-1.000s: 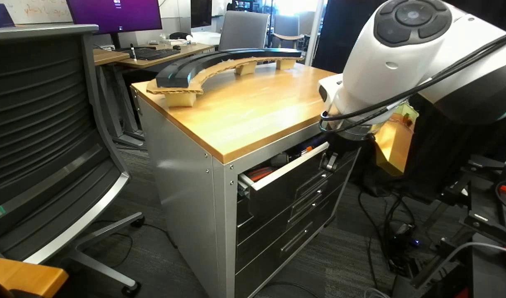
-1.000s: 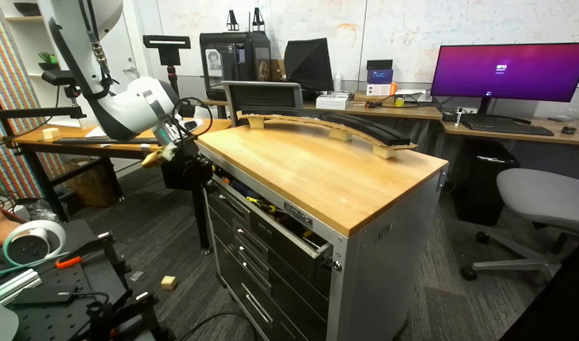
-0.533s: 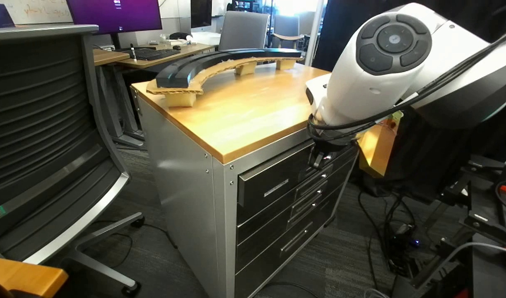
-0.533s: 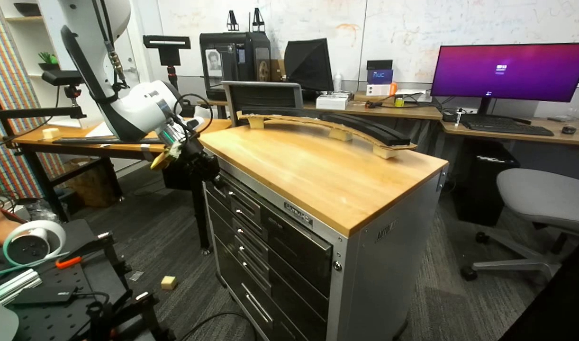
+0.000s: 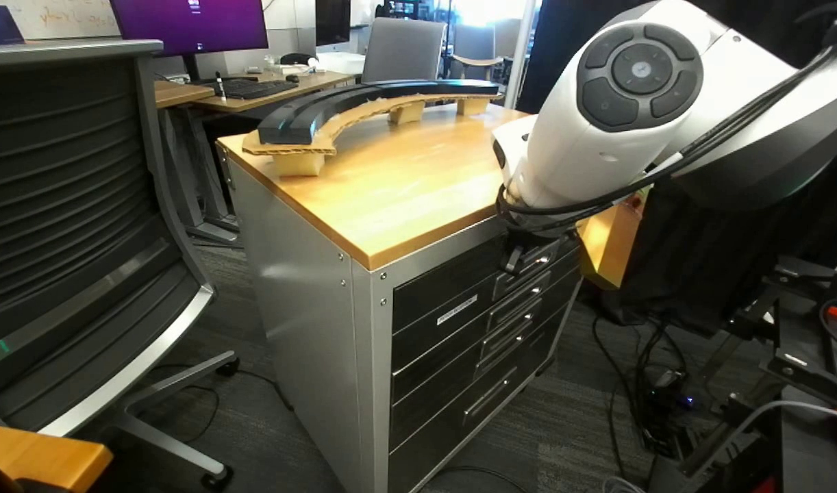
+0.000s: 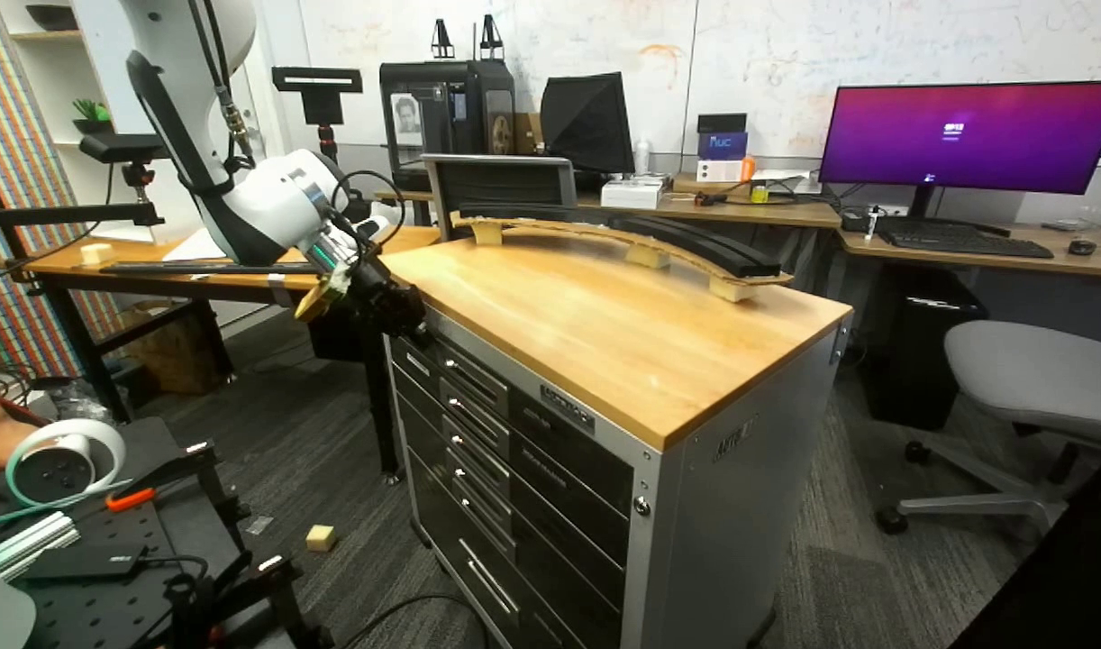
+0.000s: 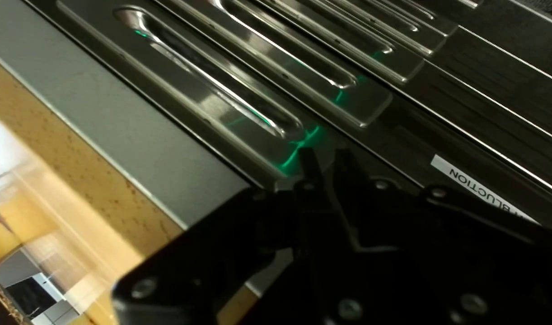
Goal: Put the screwdriver in the open drawer and close it
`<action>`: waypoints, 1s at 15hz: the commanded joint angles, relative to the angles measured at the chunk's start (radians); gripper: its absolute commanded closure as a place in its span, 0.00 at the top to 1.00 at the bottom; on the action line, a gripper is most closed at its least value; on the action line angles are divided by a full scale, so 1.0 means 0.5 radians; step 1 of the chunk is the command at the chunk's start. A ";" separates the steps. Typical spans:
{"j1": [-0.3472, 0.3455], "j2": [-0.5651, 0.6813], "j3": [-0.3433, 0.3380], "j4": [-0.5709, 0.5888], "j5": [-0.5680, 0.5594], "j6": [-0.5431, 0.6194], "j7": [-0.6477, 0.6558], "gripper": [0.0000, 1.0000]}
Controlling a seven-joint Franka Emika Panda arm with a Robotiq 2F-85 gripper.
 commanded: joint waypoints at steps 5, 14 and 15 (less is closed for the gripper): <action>-0.544 -0.530 0.379 -0.377 0.719 0.370 -0.864 0.83; -1.110 -0.796 0.940 -0.625 1.931 0.365 -1.899 1.00; -1.161 -0.810 0.996 -0.635 1.980 0.363 -1.948 1.00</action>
